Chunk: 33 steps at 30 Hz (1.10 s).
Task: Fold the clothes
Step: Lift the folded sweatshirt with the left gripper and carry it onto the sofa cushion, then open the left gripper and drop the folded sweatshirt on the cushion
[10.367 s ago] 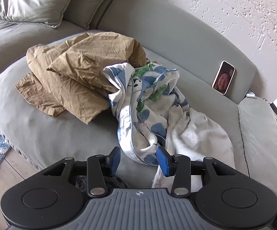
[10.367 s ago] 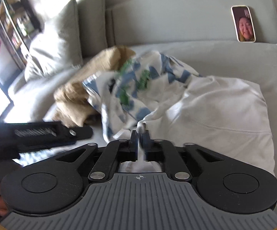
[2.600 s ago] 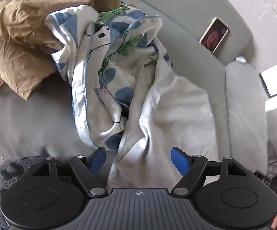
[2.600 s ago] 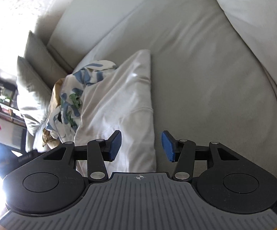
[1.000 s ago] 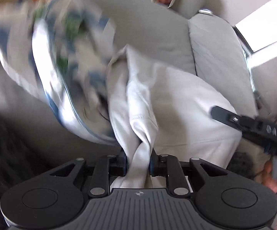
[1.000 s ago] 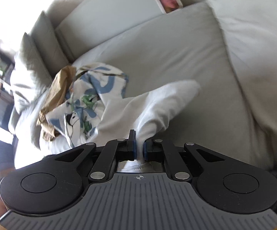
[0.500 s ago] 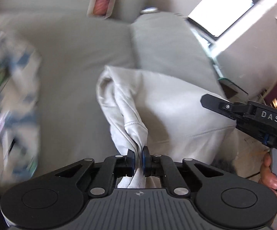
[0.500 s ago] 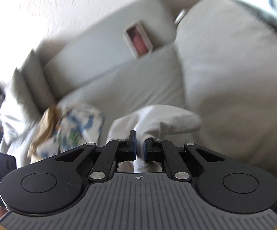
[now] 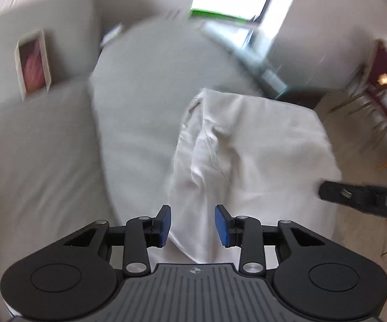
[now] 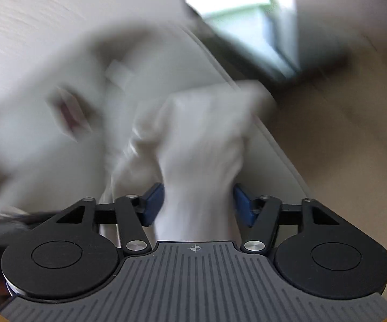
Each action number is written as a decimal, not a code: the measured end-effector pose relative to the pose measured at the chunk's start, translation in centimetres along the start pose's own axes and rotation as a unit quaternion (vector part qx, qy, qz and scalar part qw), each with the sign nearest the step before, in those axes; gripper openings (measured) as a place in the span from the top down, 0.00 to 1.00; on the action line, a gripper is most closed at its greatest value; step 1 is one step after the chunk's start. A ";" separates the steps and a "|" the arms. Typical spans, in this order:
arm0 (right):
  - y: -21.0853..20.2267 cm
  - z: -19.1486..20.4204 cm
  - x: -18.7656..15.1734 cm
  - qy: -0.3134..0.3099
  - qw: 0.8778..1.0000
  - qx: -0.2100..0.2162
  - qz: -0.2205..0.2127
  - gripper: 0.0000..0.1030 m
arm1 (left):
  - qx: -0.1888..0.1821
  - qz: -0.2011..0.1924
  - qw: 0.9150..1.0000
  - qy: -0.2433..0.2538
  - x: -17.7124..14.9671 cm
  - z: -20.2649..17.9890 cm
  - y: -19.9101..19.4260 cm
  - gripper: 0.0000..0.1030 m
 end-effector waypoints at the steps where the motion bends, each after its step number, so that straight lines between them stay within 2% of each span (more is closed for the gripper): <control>1: 0.1 -0.7 -0.6 0.010 1.000 0.007 0.000 0.43 | -0.001 0.002 1.000 0.005 -0.6 0.3 -0.2 0.57; 3: 0.2 -2.0 -1.7 0.030 0.999 0.018 0.001 0.42 | 0.004 0.008 1.000 0.017 -1.8 0.8 -0.7 0.56; 5: -0.3 -2.8 -2.2 0.038 0.999 0.006 -0.012 0.42 | 0.008 0.015 0.999 0.030 -2.7 1.0 -1.5 0.56; 7: -1.0 -2.2 -2.5 0.036 0.998 0.029 -0.034 0.44 | 0.007 0.014 0.999 0.029 -3.3 1.4 -2.9 0.55; 9: -0.9 -1.0 -3.4 0.041 0.997 0.066 -0.023 0.64 | 0.005 0.011 1.000 0.029 -3.5 1.9 -4.1 0.55; 10: -0.3 -0.6 -4.1 0.053 0.996 0.079 -0.001 0.68 | 0.003 0.010 0.999 0.031 -3.1 2.2 -4.5 0.53; 11: 0.9 -0.2 -5.2 0.069 0.994 0.076 0.028 0.68 | 0.005 0.010 0.999 0.033 -3.0 2.4 -4.8 0.53; 13: 3.8 -0.5 -6.9 0.098 0.990 0.051 0.083 0.70 | 0.009 0.012 0.999 0.037 -3.2 2.5 -5.6 0.53; 14: 5.0 -1.0 -7.7 0.121 0.985 0.040 0.114 0.78 | 0.011 0.012 0.999 0.038 -3.5 2.5 -6.1 0.53; 15: 6.1 -1.5 -8.5 0.144 0.979 0.030 0.142 0.77 | 0.014 0.012 0.999 0.038 -3.7 2.6 -6.7 0.53; 16: 5.7 -1.7 -8.5 0.163 0.976 0.038 0.141 0.75 | 0.016 0.012 0.999 0.039 -4.0 2.7 -7.3 0.52; 18: 3.0 -1.5 -7.6 0.154 0.982 0.046 0.102 0.65 | 0.024 0.004 0.999 0.042 -4.1 2.5 -8.5 0.51; 20: -0.7 -0.8 -6.2 0.130 0.989 0.051 0.054 0.56 | 0.031 -0.015 0.999 0.042 -3.7 1.6 -10.0 0.43; 21: -2.6 -0.5 -5.5 0.117 0.991 0.054 0.031 0.53 | 0.029 -0.027 0.998 0.045 -3.5 0.8 -10.8 0.31; 22: -4.3 -0.1 -4.9 0.100 0.993 0.060 0.013 0.50 | 0.025 -0.038 0.998 0.049 -3.2 -0.1 -11.6 0.25; 23: -6.3 0.4 -4.3 0.080 0.995 0.064 -0.005 0.45 | 0.021 -0.049 0.997 0.054 -3.0 -0.9 -12.4 0.23; 26: -10.8 1.7 -3.5 0.024 0.997 0.054 -0.045 0.42 | 0.015 -0.048 0.996 0.076 -2.7 -3.4 -14.2 0.15; 29: -14.0 2.5 -3.0 -0.009 0.997 0.049 -0.053 0.40 | 0.008 -0.040 0.996 0.077 -2.4 -5.3 -15.4 0.04; 31: -15.8 2.7 -3.3 -0.032 0.997 0.040 -0.060 0.35 | 0.001 -0.034 0.997 0.073 -2.2 -6.4 -16.1 0.01; 33: -17.7 2.8 -3.7 -0.057 0.995 0.028 -0.073 0.22 | -0.003 -0.032 0.997 0.069 -2.2 -7.3 -16.5 0.01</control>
Point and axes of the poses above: each gripper's, at about its wrist camera, not at the fingertips, and y roughly the way its jaws point, z to its left, x to its top, the point moved 7 cm from there along y, roughly the way its jaws point, and after that the axes turned 10 degrees about -x, right-handed, at the moved point
